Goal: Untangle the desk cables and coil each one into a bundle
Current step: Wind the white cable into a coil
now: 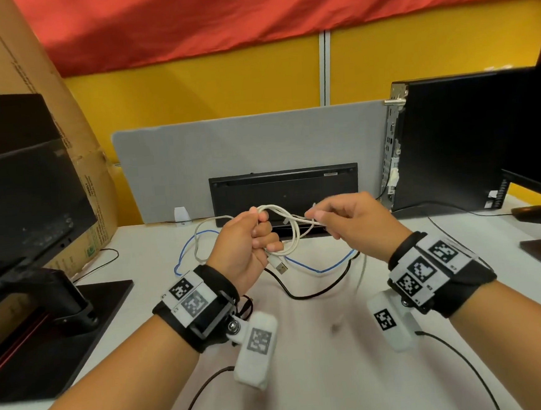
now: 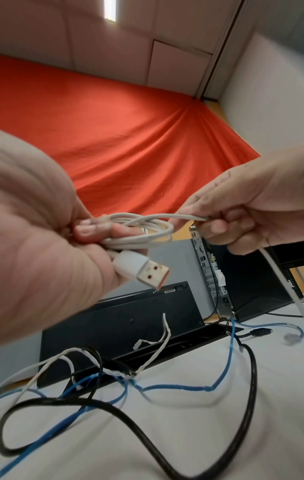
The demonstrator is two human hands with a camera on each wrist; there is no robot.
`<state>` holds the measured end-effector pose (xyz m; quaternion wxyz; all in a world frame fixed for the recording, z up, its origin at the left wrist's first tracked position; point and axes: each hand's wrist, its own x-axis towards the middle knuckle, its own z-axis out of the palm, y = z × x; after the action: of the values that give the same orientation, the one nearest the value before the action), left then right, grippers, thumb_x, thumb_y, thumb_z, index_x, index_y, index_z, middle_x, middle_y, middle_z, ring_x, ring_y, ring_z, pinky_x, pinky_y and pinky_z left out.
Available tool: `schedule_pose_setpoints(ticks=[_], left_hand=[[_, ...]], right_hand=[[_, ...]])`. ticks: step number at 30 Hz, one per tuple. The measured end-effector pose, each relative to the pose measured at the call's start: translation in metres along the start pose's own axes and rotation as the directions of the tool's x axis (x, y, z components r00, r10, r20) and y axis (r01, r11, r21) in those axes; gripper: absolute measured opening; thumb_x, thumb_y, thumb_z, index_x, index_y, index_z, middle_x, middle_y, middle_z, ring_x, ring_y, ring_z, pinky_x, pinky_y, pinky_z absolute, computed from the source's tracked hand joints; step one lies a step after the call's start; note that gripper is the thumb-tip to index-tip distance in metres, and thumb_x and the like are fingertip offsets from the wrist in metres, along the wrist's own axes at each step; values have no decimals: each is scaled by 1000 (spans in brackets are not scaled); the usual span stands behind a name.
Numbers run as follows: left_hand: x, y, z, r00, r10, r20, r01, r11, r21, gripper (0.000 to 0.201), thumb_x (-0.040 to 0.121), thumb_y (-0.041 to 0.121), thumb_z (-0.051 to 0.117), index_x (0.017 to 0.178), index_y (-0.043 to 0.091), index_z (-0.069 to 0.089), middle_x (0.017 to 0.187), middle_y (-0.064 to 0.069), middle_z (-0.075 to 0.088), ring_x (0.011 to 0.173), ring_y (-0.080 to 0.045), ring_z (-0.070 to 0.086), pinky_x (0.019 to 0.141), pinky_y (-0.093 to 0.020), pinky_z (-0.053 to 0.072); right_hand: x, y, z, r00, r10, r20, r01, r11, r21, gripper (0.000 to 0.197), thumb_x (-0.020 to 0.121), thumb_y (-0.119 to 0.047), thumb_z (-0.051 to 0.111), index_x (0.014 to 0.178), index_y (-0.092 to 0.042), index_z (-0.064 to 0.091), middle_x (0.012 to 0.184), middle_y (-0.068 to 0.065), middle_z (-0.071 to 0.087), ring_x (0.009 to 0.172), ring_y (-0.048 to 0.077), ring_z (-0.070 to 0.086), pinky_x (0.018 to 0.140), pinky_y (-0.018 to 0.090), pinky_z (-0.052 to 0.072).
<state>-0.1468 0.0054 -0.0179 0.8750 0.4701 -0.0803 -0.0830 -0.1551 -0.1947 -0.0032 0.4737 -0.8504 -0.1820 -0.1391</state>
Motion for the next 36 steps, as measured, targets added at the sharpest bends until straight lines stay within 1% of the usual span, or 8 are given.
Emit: schedule_pose_setpoints(ticks=[6,10,14,18,22,28,32,36], left_hand=[[-3,-1,7,1000,-26,-8,24,992,-125,30,104,15,31,78,10,46,55,4,24,46,-8,21,47,-21,30],[-5,-2,11,997,-80,1,78,969,-236,31,104,18,31,77,11,46,54,5,24,46,-7,20,49,-20,28],[-5,-4,14,993,-116,19,117,949,-292,31,104,18,32,77,11,46,54,5,24,44,-7,22,45,-19,30],[-4,-8,17,992,-122,44,130,945,-301,34,105,22,31,77,10,47,53,5,26,44,-7,23,44,-20,33],[-3,-9,19,996,-81,24,85,964,-252,33,105,22,31,79,10,47,54,4,27,45,-7,25,45,-21,35],[-2,-14,19,998,20,-52,-29,984,-175,31,105,19,30,80,10,46,56,1,27,45,-9,26,47,-23,35],[-2,-16,19,998,52,-33,-56,990,-126,32,106,19,30,80,10,47,56,1,28,46,-9,26,48,-24,37],[-2,-19,18,998,61,-15,-62,998,-26,31,106,21,29,84,9,47,60,0,28,51,-10,27,55,-27,39]], right_hand=[[-4,2,9,977,-202,-69,197,978,-69,17,89,-14,66,98,-24,77,77,-10,64,75,7,60,71,17,49],[-4,2,14,897,-431,-95,386,871,-305,14,87,-7,68,96,-13,76,81,-1,64,77,13,58,73,20,46],[-3,7,16,856,-487,-172,369,809,-458,12,89,-7,65,96,-8,75,84,3,62,82,18,55,72,28,47],[0,7,22,902,-337,-270,216,893,-394,14,88,-16,67,98,-17,77,80,-4,65,76,9,55,70,19,43],[0,0,27,971,-25,-238,31,999,21,14,89,-14,67,91,-20,79,76,-6,74,71,9,70,71,26,58],[-6,-23,30,971,232,-52,-168,825,540,19,88,-5,59,79,-1,76,79,19,73,77,35,73,73,37,61],[-14,-24,35,983,160,-95,-119,932,341,7,85,-13,71,83,-15,77,77,8,75,78,25,73,72,36,61],[-14,-23,34,953,274,-126,-232,933,277,18,89,-20,67,72,-17,73,80,6,73,77,22,67,65,32,58]])
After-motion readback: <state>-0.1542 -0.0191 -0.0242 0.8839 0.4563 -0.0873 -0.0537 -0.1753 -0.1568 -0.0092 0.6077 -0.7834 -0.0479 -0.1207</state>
